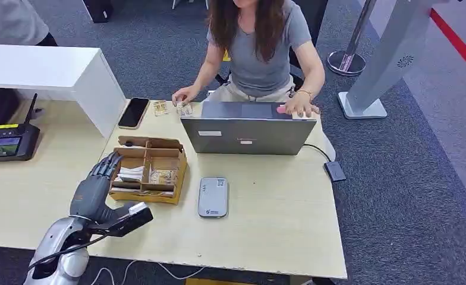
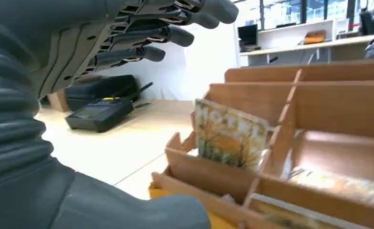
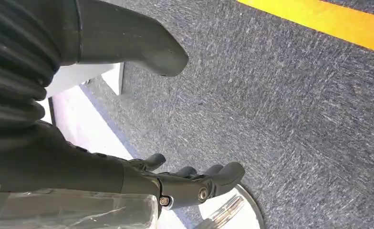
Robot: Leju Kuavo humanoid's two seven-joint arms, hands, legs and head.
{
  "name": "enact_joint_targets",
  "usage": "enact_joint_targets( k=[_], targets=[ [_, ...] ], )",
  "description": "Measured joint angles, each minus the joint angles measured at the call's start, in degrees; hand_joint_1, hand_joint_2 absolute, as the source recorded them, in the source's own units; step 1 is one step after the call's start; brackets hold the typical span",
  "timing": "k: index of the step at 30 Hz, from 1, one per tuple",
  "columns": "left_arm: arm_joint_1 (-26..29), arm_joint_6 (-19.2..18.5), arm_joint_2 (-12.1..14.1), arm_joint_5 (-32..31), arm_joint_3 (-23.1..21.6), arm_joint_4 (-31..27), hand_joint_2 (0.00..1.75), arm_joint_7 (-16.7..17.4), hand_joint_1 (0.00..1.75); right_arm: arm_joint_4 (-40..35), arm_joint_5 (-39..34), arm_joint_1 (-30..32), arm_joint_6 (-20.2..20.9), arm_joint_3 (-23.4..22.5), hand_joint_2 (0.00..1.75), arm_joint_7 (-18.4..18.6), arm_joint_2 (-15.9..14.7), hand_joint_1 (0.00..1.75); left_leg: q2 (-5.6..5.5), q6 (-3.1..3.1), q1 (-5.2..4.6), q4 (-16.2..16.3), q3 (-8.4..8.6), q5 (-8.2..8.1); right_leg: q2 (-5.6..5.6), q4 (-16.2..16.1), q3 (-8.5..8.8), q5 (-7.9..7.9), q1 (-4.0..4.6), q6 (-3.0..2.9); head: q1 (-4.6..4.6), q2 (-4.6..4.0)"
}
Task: Pass the card to the sensor for recognition and then transmit it.
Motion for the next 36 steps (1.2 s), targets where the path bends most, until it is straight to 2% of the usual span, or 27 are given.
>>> enact_joint_targets(
  k=[3, 5, 8, 12, 15, 20, 26, 36],
  targets=[
    [0.3, -0.1, 0.0, -0.8, 0.2, -0.1, 1.75, 0.2, 0.0, 0.0, 0.0, 0.0, 0.0, 0.0, 1.75, 0.0, 0.0, 0.0, -0.01, 0.0, 0.0, 0.0, 0.0, 0.01, -0.03, 0.0, 0.01, 0.0, 0.0, 0.0, 0.0, 0.0],
    [0.3, -0.3, 0.5, -3.5, 0.1, -0.1, 1.75, 1.4, 0.0, 0.0, 0.0, 0.0, 0.0, 0.0, 1.75, 0.0, 0.0, 0.0, -0.01, 0.0, 0.02, 0.0, 0.01, 0.01, -0.02, 0.0, 0.0, 0.0, 0.0, 0.0, 0.0, 0.0],
    [-0.9, -0.1, 3.0, -9.5, -0.1, 0.4, 1.75, 2.8, 0.0, 0.0, 0.0, 0.0, 0.1, 0.0, 1.75, 0.1, 0.0, 0.0, 0.0, -0.02, 0.03, 0.0, 0.01, 0.04, -0.01, 0.0, -0.05, 0.01, 0.0, -0.01, 0.02, 0.0],
    [-6.2, 0.0, 6.2, -14.8, -2.5, 3.5, 1.75, 2.9, 0.0, 0.0, 0.0, -0.1, 0.2, 0.0, 1.75, 0.1, 0.0, 0.0, -0.1, -0.03, 0.03, 0.0, -0.02, 0.1, -0.12, 0.0, -0.02, 0.03, 0.01, -0.03, 0.0, 0.02],
    [-11.1, -0.2, 7.5, -16.5, -5.7, 6.1, 1.75, 3.3, 0.0, 0.0, 0.0, -0.2, 0.2, 0.0, 1.75, 0.1, 0.0, 0.0, -0.09, -0.04, 0.03, 0.0, -0.04, 0.13, -0.11, 0.0, -0.03, 0.11, 0.01, -0.11, 0.0, 0.0],
    [-17.0, -0.3, 7.8, -18.4, -9.9, 9.5, 1.75, 4.7, 0.0, 0.0, 0.0, -0.1, 0.2, 0.0, 1.75, 0.3, 0.0, 0.0, -0.04, -0.04, -0.01, 0.0, -0.05, 0.14, -0.06, 0.0, -0.06, 0.17, 0.0, -0.06, 0.0, 0.0],
    [-21.2, -0.3, 7.4, -18.7, -13.0, 11.7, 1.75, 4.9, 0.0, 0.0, 0.0, -0.1, 0.3, 0.0, 1.75, 0.5, 0.0, 0.0, -0.05, -0.04, 0.0, 0.1, -0.09, 0.14, -0.04, 0.0, -0.09, 0.17, 0.0, -0.06, 0.0, 0.0],
    [-21.9, -0.5, 5.9, -16.5, -14.6, 12.3, 1.75, 4.8, 0.0, 0.0, 0.0, -0.1, 0.3, 0.2, 1.75, 0.5, 0.0, 0.0, 0.03, -0.04, 0.01, 0.0, -0.1, 0.14, 0.02, 0.0, -0.12, 0.18, 0.0, -0.07, 0.0, 0.0]
  ],
)
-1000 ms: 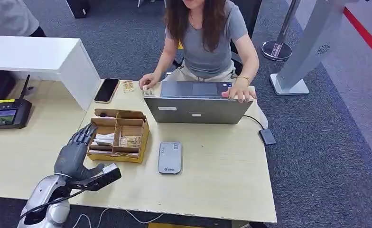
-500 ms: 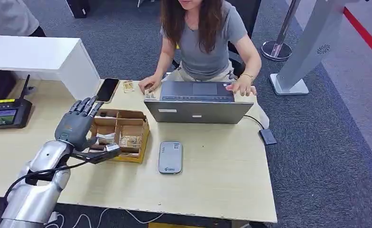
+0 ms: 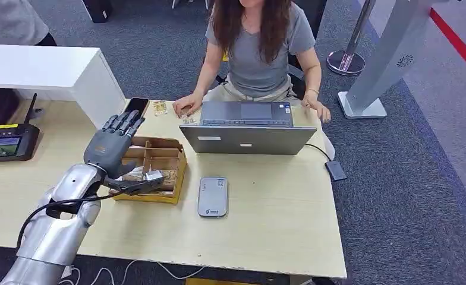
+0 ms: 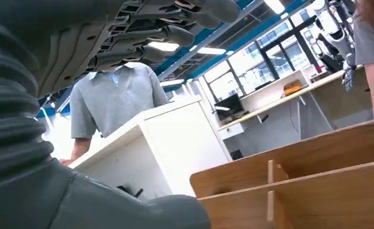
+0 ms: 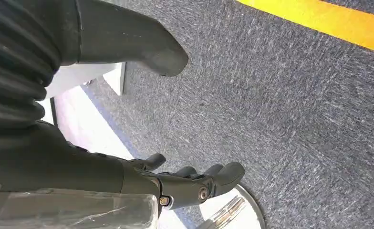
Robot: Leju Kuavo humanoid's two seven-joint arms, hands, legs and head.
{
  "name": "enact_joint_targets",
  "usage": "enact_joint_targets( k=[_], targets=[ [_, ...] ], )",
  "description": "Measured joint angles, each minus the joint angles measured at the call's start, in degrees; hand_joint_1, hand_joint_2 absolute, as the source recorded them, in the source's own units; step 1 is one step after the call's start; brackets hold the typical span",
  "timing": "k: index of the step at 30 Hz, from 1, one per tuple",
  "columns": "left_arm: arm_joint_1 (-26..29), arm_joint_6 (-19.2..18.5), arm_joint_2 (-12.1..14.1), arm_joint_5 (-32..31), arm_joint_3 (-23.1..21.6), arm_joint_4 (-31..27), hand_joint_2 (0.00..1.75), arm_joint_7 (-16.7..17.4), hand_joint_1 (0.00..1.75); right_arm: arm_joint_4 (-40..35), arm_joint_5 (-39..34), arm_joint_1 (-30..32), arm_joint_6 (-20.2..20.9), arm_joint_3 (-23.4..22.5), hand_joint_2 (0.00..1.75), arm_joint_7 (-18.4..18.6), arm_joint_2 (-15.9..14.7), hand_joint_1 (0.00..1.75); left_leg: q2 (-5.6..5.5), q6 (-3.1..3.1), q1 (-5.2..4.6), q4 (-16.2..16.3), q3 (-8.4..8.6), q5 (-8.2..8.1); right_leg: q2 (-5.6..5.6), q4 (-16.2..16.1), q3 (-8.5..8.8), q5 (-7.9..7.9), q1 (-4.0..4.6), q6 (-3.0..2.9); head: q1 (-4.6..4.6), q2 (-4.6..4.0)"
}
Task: Pass the card to the sensor for recognition and then transmit it.
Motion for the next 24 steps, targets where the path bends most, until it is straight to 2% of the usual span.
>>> enact_joint_targets(
  k=[9, 24],
  targets=[
    [1.7, -0.2, -1.2, 2.2, -0.5, -1.3, 1.75, 0.4, 0.0, 0.0, 0.0, 0.0, -0.3, 0.0, 1.75, 0.0, 0.0, 0.0, -0.01, 0.0, -0.01, 0.0, 0.0, 0.0, 0.0, 0.0, 0.0, 0.0, 0.0, 0.0, 0.0, 0.0],
    [3.9, -4.0, -2.1, 4.8, -2.0, -8.0, 1.75, 1.8, 0.0, -0.1, -0.2, 0.9, -0.6, -0.9, 1.75, -0.5, 0.0, 0.0, 0.0, 0.0, 0.0, 0.0, 0.0, 0.0, 0.0, 0.0, 0.0, 0.0, 0.0, 0.0, 0.0, 0.0]
  ],
)
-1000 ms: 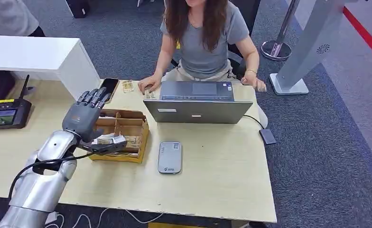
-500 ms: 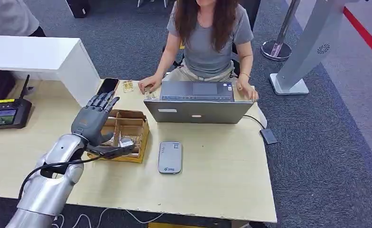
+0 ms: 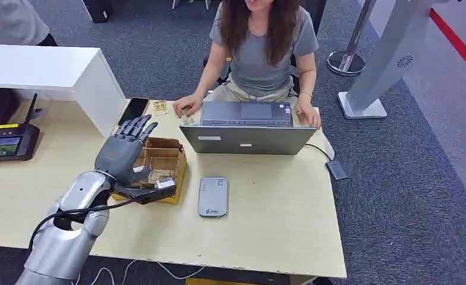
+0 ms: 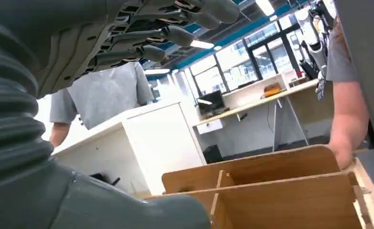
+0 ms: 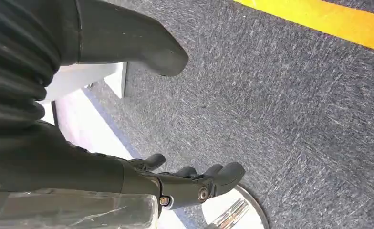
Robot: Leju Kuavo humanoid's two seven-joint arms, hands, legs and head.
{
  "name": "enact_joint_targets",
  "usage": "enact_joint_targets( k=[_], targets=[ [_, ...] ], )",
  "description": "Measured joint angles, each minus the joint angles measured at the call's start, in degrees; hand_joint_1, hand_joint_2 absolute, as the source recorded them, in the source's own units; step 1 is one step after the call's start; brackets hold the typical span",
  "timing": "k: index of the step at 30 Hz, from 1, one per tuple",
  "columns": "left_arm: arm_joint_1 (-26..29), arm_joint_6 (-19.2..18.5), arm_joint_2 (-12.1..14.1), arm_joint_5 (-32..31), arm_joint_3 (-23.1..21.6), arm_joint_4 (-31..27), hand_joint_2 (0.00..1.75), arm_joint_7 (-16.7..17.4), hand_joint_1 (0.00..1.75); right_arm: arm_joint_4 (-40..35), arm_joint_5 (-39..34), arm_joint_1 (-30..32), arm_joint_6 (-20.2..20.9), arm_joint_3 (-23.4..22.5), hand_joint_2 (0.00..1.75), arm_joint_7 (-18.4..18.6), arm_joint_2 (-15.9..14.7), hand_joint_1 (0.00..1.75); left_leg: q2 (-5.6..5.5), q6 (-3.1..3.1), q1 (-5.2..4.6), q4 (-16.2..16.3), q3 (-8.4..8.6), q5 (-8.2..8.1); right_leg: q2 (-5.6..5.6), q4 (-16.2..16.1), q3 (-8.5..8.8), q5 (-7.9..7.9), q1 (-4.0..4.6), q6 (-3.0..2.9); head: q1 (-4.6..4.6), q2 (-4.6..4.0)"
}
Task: Pass the card to the sensor for recognition and then transmit it.
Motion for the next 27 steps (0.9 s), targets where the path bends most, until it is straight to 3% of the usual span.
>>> enact_joint_targets(
  k=[11, 18, 27],
  targets=[
    [0.5, -6.9, 2.6, 3.2, -1.6, -1.3, 1.75, 2.9, 0.0, 0.0, 0.2, 0.5, -0.3, -1.8, 1.75, 0.0, 0.0, 0.0, 0.0, 0.0, 0.0, 0.0, -0.01, 0.0, 0.0, 0.0, 0.0, 0.0, 0.0, -0.01, -0.02, 0.0],
    [1.2, -8.7, 5.5, 5.0, -2.8, -1.9, 1.75, 3.6, 0.0, 0.0, 0.2, 0.9, -0.4, -2.6, 1.75, -0.2, 0.0, 0.0, 0.0, 0.0, 0.0, 0.0, -0.01, 0.0, 0.0, 0.0, -0.01, 0.0, 0.0, -0.01, 0.0, 0.0],
    [0.4, -10.0, 7.3, 7.1, -4.3, -1.9, 1.75, 3.5, 0.0, 0.0, 0.2, 0.9, -0.5, -2.7, 1.75, -0.4, 0.0, 0.0, 0.0, 0.0, -0.01, 0.0, -0.01, 0.0, 0.0, 0.0, 0.0, 0.01, 0.0, -0.01, 0.0, 0.0]
  ],
)
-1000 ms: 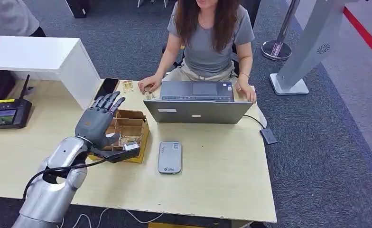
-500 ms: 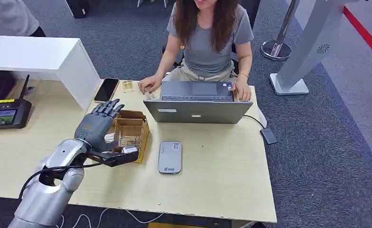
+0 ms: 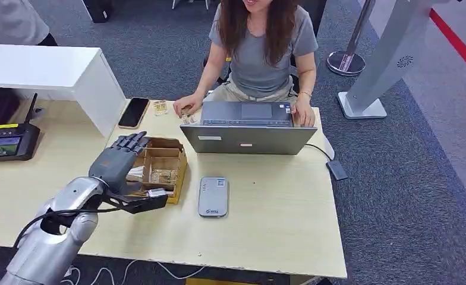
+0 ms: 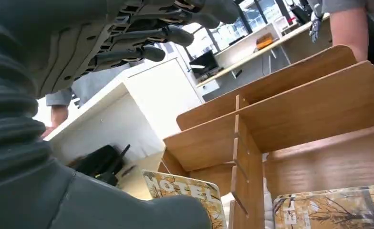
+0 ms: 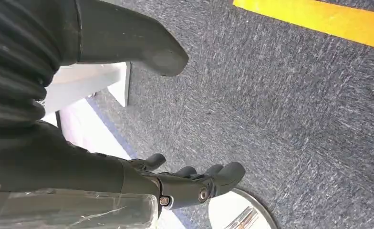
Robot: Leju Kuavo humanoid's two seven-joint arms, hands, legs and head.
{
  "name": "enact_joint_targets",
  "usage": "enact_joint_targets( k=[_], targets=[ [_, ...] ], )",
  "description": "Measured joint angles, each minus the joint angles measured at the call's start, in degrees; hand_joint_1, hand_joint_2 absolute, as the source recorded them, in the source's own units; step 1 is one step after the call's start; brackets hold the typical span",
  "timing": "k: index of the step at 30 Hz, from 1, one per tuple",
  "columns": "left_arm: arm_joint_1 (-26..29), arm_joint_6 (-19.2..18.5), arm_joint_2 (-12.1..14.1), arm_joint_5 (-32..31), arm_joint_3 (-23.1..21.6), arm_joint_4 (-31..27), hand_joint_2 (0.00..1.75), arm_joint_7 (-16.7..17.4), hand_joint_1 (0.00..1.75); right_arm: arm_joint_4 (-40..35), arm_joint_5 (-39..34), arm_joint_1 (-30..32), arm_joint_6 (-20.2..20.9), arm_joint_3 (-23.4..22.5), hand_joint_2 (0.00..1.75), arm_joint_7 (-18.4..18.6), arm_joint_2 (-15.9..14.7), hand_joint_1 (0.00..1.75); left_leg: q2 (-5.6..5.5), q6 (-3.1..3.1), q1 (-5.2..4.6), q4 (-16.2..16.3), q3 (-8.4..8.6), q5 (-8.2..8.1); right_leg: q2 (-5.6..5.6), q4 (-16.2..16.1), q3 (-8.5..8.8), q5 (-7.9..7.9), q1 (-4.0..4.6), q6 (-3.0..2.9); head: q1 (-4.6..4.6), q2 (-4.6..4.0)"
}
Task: Pass the card to the sensor for recognition and then transmit it.
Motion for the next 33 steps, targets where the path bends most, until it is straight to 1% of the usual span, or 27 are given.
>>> enact_joint_targets(
  k=[12, 17, 21, 28, 33],
  targets=[
    [-1.7, -2.4, 3.1, 2.3, -2.3, 0.0, 1.75, 1.4, 0.0, 0.0, 0.0, 0.0, -0.1, 0.0, 1.75, 0.0, 0.0, 0.0, 0.01, 0.0, 0.02, 0.0, 0.0, 0.0, 0.02, 0.0, -0.02, 0.0, 0.0, 0.0, 0.0, 0.0],
    [-2.4, -3.8, 5.4, 3.5, -3.3, 0.1, 1.75, 1.9, 0.0, 0.0, 0.0, 0.0, -0.1, -0.1, 1.75, 0.1, 0.0, 0.0, 0.01, 0.0, 0.01, 0.0, 0.0, 0.0, 0.01, 0.0, -0.02, 0.0, 0.0, 0.0, 0.0, 0.0],
    [-2.8, -5.0, 6.5, 3.7, -4.2, 0.0, 1.75, 2.5, 0.0, 0.0, 0.0, 0.1, -0.2, -0.5, 1.75, 0.1, 0.0, 0.0, 0.01, 0.0, 0.01, 0.0, 0.0, 0.0, 0.02, 0.0, -0.02, 0.0, 0.0, 0.0, 0.0, 0.0],
    [-3.5, -5.8, 7.3, 4.4, -6.5, 0.0, 1.75, 3.0, 0.0, 0.0, 0.0, 0.2, -0.3, -1.5, 1.75, -0.1, -0.2, 0.0, 0.01, 0.0, 0.0, 0.0, 0.0, 0.0, 0.02, 0.0, -0.02, 0.0, 0.0, 0.0, 0.0, 0.0],
    [-4.4, -6.0, 7.3, 5.5, -8.3, 0.0, 1.75, 2.9, 0.0, 0.0, 0.0, 0.3, -0.3, -2.0, 1.75, -0.4, -0.2, 0.0, 0.01, 0.0, 0.01, 0.0, 0.0, 0.0, 0.02, 0.0, -0.02, 0.0, 0.0, 0.0, 0.0, 0.0]
  ],
)
